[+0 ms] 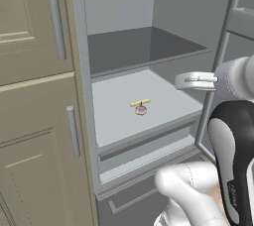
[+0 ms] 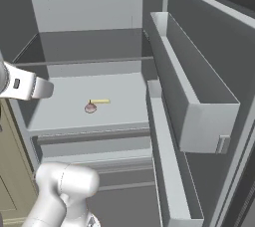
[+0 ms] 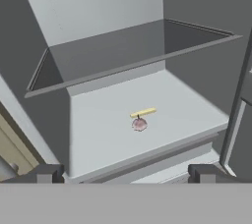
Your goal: Retrieve the bottle and the shaker from the cabinet and place them next to the mixing bowl on the counter. Then add garlic from the fridge to the mixing bowl.
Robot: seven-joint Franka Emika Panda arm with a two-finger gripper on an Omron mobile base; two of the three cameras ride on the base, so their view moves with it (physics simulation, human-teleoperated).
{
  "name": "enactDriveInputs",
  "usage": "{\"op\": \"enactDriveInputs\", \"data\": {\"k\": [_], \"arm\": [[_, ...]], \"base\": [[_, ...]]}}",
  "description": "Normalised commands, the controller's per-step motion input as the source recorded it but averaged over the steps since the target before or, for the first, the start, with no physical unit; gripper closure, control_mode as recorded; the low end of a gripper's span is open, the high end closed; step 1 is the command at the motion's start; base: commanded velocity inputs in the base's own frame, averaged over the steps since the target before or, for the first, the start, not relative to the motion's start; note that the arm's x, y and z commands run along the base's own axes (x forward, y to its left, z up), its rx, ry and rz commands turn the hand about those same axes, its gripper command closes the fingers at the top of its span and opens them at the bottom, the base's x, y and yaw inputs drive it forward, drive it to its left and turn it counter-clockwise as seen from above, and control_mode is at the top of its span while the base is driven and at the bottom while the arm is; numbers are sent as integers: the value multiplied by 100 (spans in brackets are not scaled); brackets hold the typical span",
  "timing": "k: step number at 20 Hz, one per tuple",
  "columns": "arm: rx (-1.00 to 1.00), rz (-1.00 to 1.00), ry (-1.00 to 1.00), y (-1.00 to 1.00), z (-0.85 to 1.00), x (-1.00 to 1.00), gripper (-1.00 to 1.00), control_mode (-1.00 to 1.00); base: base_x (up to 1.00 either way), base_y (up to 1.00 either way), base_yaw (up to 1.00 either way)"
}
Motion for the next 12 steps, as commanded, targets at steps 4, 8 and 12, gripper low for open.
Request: {"op": "enactDriveInputs", "data": {"k": [4, 8, 12], "arm": [[0, 0, 0, 0, 0, 0, -100, 100], [0, 0, 0, -1, 0, 0, -100, -100], [0, 0, 0, -11, 0, 0, -100, -100]], "base": [[0, -2, 0], [0, -5, 0], [0, 0, 0]]}}
